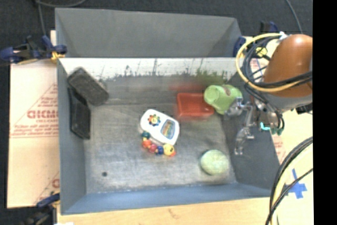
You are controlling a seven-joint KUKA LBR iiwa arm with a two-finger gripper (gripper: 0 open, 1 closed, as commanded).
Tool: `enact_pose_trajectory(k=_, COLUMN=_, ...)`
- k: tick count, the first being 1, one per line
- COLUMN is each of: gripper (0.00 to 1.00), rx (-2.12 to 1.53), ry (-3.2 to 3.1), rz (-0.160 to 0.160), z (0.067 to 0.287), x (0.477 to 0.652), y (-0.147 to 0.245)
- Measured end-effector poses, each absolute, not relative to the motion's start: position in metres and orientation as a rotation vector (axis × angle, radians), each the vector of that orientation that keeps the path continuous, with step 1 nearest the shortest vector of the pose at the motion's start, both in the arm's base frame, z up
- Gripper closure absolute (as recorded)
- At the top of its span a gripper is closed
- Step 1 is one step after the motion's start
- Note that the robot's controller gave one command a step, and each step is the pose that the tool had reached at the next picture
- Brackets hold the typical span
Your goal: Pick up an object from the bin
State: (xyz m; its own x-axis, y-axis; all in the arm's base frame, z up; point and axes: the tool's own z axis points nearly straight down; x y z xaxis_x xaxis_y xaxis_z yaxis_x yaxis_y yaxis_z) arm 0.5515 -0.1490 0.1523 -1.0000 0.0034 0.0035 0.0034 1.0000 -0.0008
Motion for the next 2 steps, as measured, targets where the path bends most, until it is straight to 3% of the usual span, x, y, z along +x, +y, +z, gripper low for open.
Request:
enact_pose_trajectory(k=1, gripper=0.00, rx=0.000, ry=-3.146, rz=0.004, z=0.156, x=0.554, y=-0.149)
enact_pose_trajectory(k=2, gripper=1.00, rx=0.120, ry=-3.142, rz=0.003, z=0.074, x=0.493, y=-0.098)
